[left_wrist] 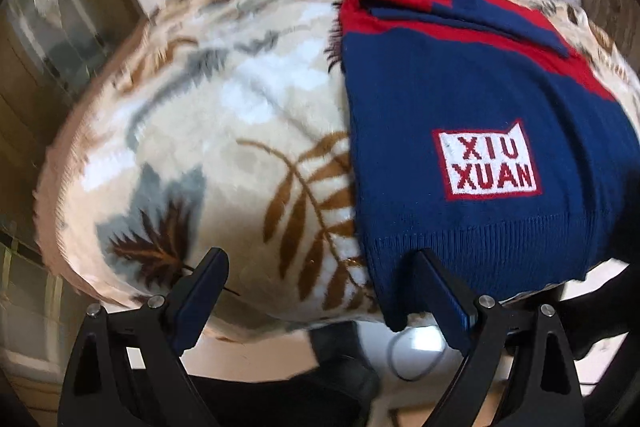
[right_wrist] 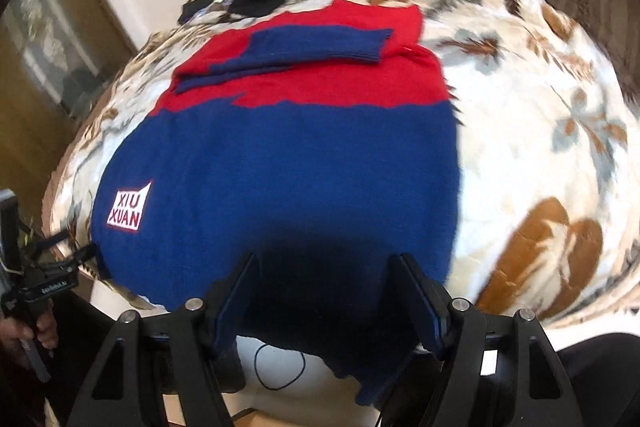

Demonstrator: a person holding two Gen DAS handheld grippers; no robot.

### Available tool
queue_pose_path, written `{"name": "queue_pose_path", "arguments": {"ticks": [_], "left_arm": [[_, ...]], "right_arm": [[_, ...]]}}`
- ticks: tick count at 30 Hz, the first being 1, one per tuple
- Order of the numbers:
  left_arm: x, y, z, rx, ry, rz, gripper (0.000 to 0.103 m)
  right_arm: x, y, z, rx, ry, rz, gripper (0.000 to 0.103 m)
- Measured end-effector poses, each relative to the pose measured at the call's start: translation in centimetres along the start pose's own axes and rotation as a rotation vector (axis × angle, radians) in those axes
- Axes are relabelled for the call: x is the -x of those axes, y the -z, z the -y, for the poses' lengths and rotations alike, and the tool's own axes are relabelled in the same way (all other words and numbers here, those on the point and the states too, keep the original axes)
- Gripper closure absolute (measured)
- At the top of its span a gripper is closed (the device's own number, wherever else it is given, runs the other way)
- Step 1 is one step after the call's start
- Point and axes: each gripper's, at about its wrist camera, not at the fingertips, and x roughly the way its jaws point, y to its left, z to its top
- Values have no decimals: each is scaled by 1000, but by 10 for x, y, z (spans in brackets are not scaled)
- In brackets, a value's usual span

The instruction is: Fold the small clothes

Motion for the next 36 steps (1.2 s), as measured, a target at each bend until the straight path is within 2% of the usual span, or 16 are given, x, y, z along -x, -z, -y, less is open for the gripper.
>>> {"name": "queue_pose_path", "arguments": {"ticks": [3,6,7,8,9,10,13,14,15,17,21,26,31,34,36], "left_arm": [[3,-3,-4,28,35,23,9],[2,-7,2,14,80,29,12],[2,-7,4,13,100,33,18],[2,-5,6,10,120,33,37],[-2,-5,10,-2,157,13,50],[-4,-4,13,-9,176,0,51],[-2,-3,19,-39,149,19,51],[-2,-3,22,-51,139,27,48],[-2,-3,23,-56,127,27,41],[-2,-4,24,-56,87,29,36],[-1,-5,23,-70,65,39,35],[1,-5,25,-80,39,53,34],[3,-4,26,-76,33,60,34],[4,-3,27,-82,28,65,34],[3,-4,27,-81,28,69,34]], "right_arm": [[2,5,18,-54,-29,-30,29],[3,15,34,-88,-15,-49,29],[2,19,38,-100,-14,-60,29],[0,22,43,-125,-20,-73,29],[-2,26,48,-153,-29,-86,29],[-4,27,51,-171,-37,-96,29],[-10,28,55,-199,-61,-112,29],[-12,27,51,-187,-69,-108,29],[-15,26,47,-170,-67,-112,27],[-21,25,35,-134,-23,-127,27],[-22,25,21,-71,9,-122,27],[-13,23,14,-61,-22,-107,27],[-18,26,4,-1,25,-106,27],[-23,26,-3,20,47,-94,35],[-22,26,-7,44,66,-82,51]]}}
